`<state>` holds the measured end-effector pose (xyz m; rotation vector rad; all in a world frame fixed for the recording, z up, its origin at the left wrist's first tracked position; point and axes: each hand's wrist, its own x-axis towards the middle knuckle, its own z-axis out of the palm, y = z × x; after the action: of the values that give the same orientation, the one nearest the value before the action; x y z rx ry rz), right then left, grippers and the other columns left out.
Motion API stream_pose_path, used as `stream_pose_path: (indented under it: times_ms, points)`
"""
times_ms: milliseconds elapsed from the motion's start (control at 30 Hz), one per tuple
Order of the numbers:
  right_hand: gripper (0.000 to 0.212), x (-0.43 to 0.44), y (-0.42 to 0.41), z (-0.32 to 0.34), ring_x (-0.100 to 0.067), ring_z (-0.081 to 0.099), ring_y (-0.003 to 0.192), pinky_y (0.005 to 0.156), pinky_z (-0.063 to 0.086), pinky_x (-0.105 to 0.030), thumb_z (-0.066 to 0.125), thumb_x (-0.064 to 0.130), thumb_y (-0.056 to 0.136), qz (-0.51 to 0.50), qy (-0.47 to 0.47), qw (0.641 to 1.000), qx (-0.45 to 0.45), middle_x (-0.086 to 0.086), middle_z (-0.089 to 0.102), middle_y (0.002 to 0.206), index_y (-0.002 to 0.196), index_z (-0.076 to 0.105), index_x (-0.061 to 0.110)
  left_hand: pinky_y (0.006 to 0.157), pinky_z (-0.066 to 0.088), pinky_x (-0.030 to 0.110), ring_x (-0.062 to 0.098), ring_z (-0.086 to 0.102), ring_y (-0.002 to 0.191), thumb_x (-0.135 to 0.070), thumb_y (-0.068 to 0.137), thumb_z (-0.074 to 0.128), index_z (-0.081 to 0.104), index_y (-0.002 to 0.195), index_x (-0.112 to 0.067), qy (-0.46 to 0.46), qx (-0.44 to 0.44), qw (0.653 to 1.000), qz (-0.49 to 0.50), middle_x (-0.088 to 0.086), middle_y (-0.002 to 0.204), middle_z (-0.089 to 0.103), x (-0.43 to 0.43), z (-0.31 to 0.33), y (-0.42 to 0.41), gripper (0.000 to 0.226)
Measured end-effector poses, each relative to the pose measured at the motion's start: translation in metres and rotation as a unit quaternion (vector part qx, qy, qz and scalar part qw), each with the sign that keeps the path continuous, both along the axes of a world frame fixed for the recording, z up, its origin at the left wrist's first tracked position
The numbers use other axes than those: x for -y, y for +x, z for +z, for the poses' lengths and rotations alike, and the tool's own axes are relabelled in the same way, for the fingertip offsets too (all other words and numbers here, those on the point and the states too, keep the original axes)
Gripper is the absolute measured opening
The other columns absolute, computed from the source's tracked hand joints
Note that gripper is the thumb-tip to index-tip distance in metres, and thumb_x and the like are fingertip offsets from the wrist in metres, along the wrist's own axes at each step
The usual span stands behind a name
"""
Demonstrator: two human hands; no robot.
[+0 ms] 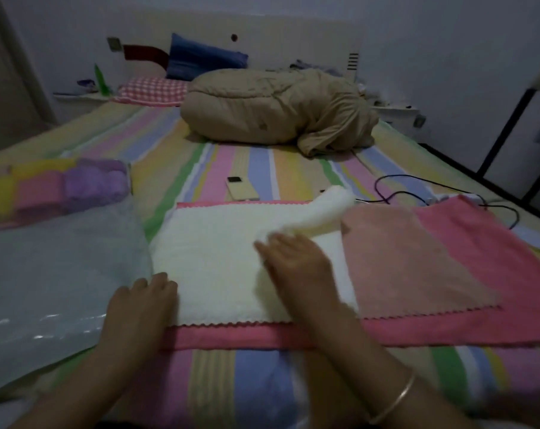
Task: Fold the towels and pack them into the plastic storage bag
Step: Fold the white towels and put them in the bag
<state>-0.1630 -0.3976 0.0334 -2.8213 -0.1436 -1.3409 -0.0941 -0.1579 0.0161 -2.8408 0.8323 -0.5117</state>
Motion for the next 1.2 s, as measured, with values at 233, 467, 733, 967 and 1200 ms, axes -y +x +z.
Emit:
stream_pose_path:
  times_ms: [233,467,733,967,1200]
  points:
    - [0.051,-0.065,0.015,-0.031,-0.021,0.063,0.105,0.085,0.052,-0.03,0.054,0.016,0.072,0.234,0.031,0.95,-0.205,-0.001,0.068,0.118,0.121,0.065,0.024,0.033,0.037,0.024,0.028,0.05,0.032,-0.006,0.016,0.087,0.049,0.041,-0.018,-0.018,-0.051,0.997,0.048,0.002,0.04,0.048,-0.054,-0.006,0.016,0.047]
    - [0.036,0.01,0.041,-0.024,-0.023,0.059,0.11,0.08,0.054,-0.033,0.045,0.022,0.086,0.059,0.104,0.981,-0.155,-0.002,0.062,0.121,0.116,0.066,0.022,0.052,0.034,0.033,0.033,0.053,0.054,-0.022,0.054,0.068,0.056,0.051,-0.009,-0.071,-0.001,0.996,0.059,0.013,0.051,0.053,-0.011,0.014,0.008,0.018]
    - [0.048,0.063,0.121,-0.027,-0.025,0.049,0.114,0.077,0.042,-0.034,0.055,0.009,0.086,-0.009,0.074,0.963,-0.259,-0.001,0.051,0.13,0.132,0.05,0.022,0.069,0.044,0.039,0.025,0.054,0.084,-0.063,0.064,0.063,0.06,0.1,-0.023,-0.155,-0.036,0.985,0.07,0.001,0.094,0.06,0.046,0.006,0.006,0.054]
    - [0.016,0.02,0.214,0.008,-0.02,0.059,0.088,0.07,0.043,-0.033,0.06,0.025,0.086,0.052,0.298,0.928,-0.216,0.002,0.066,0.095,0.101,0.064,0.02,0.057,0.041,0.037,0.029,0.056,0.053,-0.017,0.036,0.078,0.065,0.078,-0.015,-0.151,-0.028,0.978,0.139,0.003,0.047,0.054,0.02,0.007,0.018,0.044]
    - [0.04,-0.026,0.263,-0.02,-0.014,0.06,0.101,0.079,0.049,-0.031,0.064,0.043,0.087,0.06,0.266,0.914,-0.301,0.006,0.067,0.109,0.121,0.058,0.023,0.05,0.039,0.028,0.028,0.049,0.036,-0.031,0.025,0.077,0.072,0.081,-0.018,-0.143,-0.094,0.967,0.188,0.006,0.045,0.048,-0.004,-0.01,0.022,0.058]
